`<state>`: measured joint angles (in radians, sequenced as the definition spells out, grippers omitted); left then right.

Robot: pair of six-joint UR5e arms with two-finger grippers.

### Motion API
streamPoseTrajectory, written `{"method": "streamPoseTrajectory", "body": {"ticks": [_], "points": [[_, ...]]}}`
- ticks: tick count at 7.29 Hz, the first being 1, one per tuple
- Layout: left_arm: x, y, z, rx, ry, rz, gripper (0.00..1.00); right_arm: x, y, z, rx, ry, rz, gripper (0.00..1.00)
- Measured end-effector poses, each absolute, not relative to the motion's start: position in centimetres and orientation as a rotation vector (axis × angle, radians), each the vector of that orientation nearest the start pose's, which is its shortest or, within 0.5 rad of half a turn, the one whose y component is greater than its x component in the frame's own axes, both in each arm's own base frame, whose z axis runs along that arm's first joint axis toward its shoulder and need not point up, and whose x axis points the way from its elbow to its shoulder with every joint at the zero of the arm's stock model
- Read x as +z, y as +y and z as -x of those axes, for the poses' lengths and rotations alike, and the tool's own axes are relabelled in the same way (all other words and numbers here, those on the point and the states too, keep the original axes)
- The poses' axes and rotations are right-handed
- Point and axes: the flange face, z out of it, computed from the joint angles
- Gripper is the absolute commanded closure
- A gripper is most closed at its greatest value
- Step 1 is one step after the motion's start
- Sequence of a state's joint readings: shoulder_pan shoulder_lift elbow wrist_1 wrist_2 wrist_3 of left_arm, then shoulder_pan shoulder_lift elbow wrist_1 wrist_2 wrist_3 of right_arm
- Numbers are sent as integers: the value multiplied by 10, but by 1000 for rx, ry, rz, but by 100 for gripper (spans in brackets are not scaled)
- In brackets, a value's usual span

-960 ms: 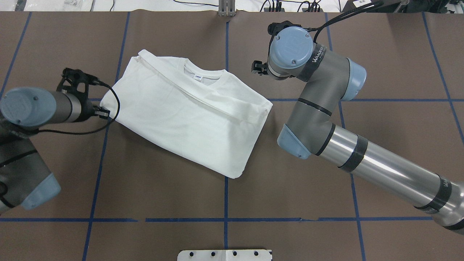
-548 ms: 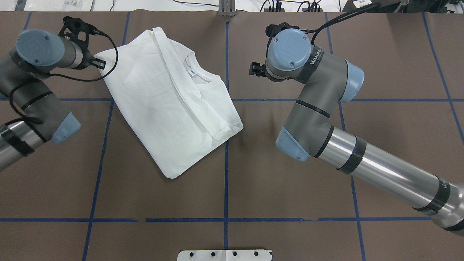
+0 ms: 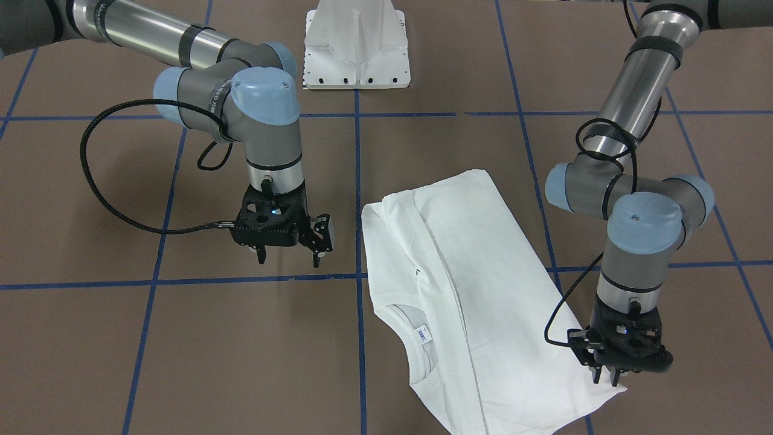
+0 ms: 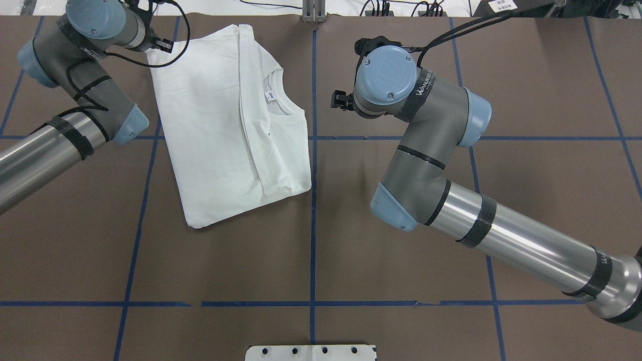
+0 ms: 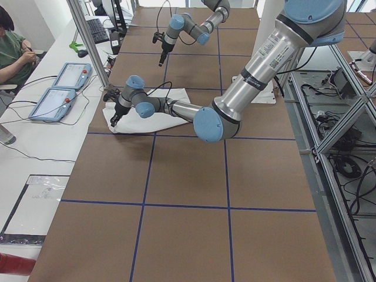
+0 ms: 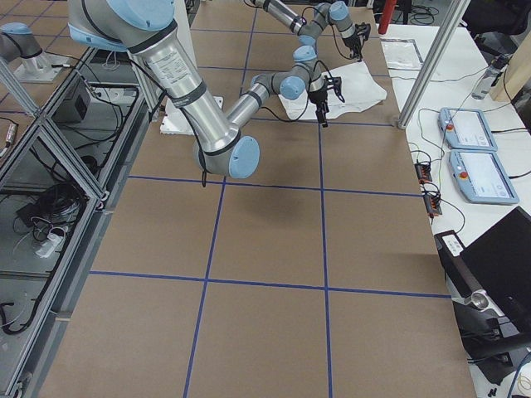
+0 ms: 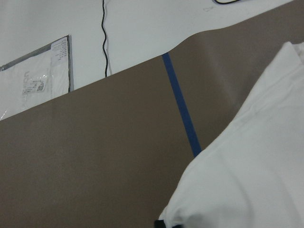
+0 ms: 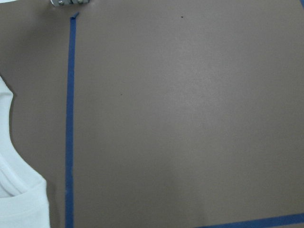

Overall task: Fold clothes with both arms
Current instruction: 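Raise the left gripper away while the right gripper moves toward the collar, then push the folded shirt with the right gripper to straighten it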

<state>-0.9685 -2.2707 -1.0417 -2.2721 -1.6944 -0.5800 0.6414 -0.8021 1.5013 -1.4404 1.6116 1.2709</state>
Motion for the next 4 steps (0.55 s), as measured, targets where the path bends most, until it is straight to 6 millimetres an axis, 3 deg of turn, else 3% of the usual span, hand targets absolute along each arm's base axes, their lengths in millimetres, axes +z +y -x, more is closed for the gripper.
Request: {"method": "streamPoseTrajectory", "body": {"ticks": [2, 4], "points": [[409, -704, -332, 119, 692, -648, 0, 185, -535, 544, 417, -793, -346, 15], [407, -681, -313, 126, 736, -661, 0, 168, -550, 610, 524, -829, -367, 24]]}}
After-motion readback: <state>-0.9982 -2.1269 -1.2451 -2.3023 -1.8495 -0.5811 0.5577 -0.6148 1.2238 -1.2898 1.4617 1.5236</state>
